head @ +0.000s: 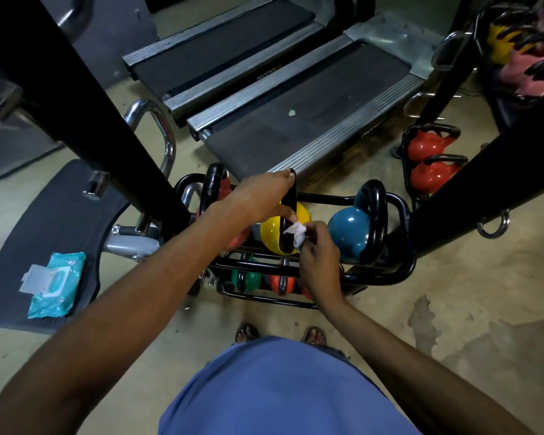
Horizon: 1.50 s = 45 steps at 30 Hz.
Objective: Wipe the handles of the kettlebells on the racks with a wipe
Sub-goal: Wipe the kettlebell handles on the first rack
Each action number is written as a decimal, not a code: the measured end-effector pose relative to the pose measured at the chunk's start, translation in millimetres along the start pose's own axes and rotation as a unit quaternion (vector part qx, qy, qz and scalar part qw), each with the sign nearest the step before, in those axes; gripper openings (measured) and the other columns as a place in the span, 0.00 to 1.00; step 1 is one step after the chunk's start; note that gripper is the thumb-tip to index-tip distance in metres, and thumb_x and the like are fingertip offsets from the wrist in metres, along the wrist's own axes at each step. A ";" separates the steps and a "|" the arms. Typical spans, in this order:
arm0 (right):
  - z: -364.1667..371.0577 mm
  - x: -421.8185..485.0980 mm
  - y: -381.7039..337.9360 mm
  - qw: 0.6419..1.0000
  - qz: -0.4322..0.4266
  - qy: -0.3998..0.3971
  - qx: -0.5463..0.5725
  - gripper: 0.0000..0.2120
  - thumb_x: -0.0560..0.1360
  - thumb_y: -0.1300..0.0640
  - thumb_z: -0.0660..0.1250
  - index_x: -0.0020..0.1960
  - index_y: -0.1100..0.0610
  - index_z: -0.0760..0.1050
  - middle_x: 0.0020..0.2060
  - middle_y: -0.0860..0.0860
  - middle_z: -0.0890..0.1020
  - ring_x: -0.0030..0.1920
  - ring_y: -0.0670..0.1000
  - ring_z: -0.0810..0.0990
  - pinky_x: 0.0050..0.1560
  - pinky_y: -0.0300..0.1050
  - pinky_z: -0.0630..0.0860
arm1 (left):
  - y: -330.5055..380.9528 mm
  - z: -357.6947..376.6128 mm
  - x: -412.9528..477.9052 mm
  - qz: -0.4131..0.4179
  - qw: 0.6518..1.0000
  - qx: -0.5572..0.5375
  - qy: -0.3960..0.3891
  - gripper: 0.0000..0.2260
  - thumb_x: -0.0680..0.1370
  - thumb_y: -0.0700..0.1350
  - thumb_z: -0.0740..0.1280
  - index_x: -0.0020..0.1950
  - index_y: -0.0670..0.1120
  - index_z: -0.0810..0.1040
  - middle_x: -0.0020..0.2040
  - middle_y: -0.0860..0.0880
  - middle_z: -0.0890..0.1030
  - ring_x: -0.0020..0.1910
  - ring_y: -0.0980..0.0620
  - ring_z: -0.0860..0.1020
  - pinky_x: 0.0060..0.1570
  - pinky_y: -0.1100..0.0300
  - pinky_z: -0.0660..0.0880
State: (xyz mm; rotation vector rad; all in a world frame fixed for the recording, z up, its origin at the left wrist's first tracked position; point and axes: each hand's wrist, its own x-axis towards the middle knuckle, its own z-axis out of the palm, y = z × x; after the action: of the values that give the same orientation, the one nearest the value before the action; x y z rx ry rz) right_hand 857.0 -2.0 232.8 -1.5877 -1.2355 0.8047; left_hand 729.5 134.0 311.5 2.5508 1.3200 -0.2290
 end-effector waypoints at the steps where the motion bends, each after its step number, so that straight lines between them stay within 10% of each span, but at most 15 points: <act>1: 2.2 9.0 -6.8 0.997 0.051 -0.012 0.060 0.07 0.81 0.64 0.61 0.50 0.55 0.75 0.39 0.45 0.80 0.38 0.47 0.76 0.38 0.46 0.72 | 0.7 -0.6 -0.3 0.000 1.000 0.000 0.000 0.38 0.70 0.63 0.74 0.72 0.42 0.68 0.72 0.45 0.72 0.68 0.43 0.73 0.59 0.42 0.76; 6: 7.0 42.3 -19.8 0.961 0.217 -0.090 0.147 0.11 0.81 0.61 0.58 0.51 0.62 0.78 0.48 0.60 0.84 0.46 0.50 0.80 0.47 0.46 0.74 | 4.9 -2.4 -2.5 -0.006 1.000 0.004 -0.006 0.39 0.72 0.63 0.72 0.74 0.42 0.66 0.74 0.46 0.70 0.70 0.44 0.72 0.60 0.43 0.76; 12: -7.2 49.6 -12.1 0.971 0.121 -0.175 0.112 0.10 0.82 0.60 0.56 0.48 0.60 0.76 0.39 0.54 0.79 0.38 0.44 0.78 0.43 0.45 0.73 | 4.2 -5.7 -3.5 -0.003 1.000 0.017 -0.008 0.42 0.73 0.64 0.71 0.78 0.43 0.62 0.79 0.47 0.63 0.74 0.44 0.68 0.63 0.42 0.74; 21: -5.3 -5.7 26.9 0.999 -0.023 -0.031 0.012 0.12 0.75 0.68 0.68 0.45 0.51 0.76 0.41 0.48 0.78 0.43 0.48 0.78 0.44 0.46 0.74 | 1.4 -3.0 -3.1 -0.001 1.000 0.019 -0.007 0.40 0.72 0.64 0.72 0.76 0.43 0.64 0.77 0.47 0.66 0.72 0.43 0.71 0.61 0.42 0.75; 35: -11.0 16.3 17.9 0.997 0.061 -0.050 0.008 0.06 0.75 0.67 0.68 0.43 0.58 0.79 0.33 0.51 0.82 0.33 0.46 0.78 0.32 0.41 0.74 | 1.0 -3.2 -4.0 0.002 1.000 0.006 -0.011 0.39 0.72 0.63 0.72 0.75 0.41 0.65 0.75 0.46 0.68 0.72 0.44 0.70 0.61 0.41 0.75; 45: -5.5 22.8 16.8 0.992 0.076 -0.096 0.037 0.10 0.75 0.70 0.64 0.48 0.58 0.80 0.40 0.53 0.84 0.42 0.51 0.82 0.43 0.51 0.79 | 0.8 -0.3 -8.4 0.005 1.000 0.026 0.011 0.43 0.74 0.65 0.69 0.81 0.45 0.56 0.82 0.49 0.56 0.76 0.47 0.66 0.61 0.47 0.73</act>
State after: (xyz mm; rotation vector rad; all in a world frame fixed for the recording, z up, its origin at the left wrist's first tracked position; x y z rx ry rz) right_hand 874.0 17.5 220.0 -1.5852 -1.2142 1.1095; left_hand 725.3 127.1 314.1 2.6084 1.3265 -0.2371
